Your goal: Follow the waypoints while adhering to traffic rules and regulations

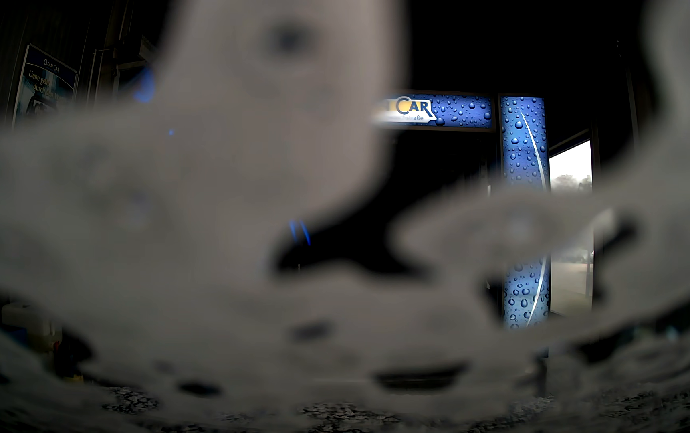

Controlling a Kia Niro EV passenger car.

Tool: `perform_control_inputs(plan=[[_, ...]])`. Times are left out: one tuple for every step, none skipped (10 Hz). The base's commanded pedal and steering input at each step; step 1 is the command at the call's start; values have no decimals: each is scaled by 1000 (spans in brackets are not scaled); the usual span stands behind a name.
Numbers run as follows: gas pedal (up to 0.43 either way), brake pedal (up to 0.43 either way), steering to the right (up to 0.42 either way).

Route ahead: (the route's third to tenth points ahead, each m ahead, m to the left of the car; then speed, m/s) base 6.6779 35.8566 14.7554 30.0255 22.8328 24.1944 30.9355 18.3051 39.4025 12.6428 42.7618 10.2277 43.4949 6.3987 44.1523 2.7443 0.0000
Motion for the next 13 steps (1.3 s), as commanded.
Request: perform_control_inputs(plan=[[0, 0, -14], [0, 0, -14], [0, 0, -15], [0, 0, -14], [0, 0, -14], [0, 0, -15], [0, 0, -14], [0, 0, -14], [0, 0, -14], [0, 0, -14], [0, 0, -15], [0, 0, -15], [0, 0, -14]])
